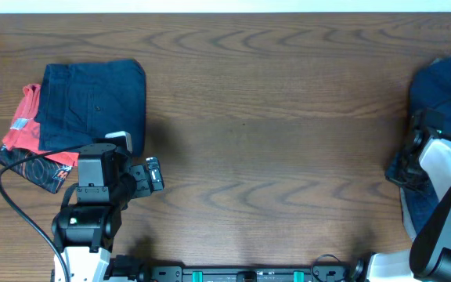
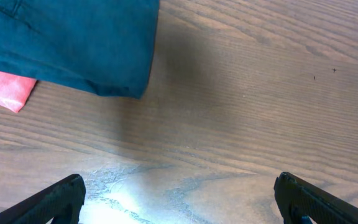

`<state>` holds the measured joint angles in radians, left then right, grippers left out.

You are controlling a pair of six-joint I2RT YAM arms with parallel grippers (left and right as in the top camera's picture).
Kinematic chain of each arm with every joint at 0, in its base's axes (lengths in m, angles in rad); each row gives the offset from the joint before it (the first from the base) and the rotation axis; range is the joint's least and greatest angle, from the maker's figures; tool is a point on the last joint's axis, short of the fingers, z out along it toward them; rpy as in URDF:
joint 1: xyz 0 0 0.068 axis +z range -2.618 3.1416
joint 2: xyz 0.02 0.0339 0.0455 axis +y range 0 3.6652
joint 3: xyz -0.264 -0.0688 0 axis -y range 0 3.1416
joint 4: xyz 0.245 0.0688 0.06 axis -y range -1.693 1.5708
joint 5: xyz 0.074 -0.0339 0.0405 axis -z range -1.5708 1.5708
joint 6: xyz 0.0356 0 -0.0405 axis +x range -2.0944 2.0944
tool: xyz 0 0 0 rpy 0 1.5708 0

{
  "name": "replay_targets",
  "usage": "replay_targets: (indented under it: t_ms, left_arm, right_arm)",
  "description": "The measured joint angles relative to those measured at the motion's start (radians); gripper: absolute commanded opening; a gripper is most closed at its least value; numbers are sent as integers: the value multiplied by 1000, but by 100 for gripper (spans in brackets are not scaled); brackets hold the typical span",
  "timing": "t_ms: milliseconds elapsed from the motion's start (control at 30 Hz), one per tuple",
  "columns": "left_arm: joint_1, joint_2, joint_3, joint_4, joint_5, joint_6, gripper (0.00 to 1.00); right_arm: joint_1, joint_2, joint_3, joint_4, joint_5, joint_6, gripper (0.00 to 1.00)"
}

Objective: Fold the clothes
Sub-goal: 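Reach the right gripper to the navy shorts on the grey shirt, then grasp the navy shorts with the right gripper and drag them toward center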

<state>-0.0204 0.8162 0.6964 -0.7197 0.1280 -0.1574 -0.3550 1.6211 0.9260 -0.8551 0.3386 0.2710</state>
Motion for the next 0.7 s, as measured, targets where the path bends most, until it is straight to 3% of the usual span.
replay_targets:
  t_ms: [167,367,700]
  left_arm:
    - [0,0,1,0,0,0,98]
    - [0,0,2,1,0,0,98]
    - [0,0,2,0,0,0,98]
  right_arm:
    - [0,-55,240,-109,-94,-13,1]
    - [0,-218,480,-90,-215,-66,1]
    - [0,-289,489,31,-624,-265,1]
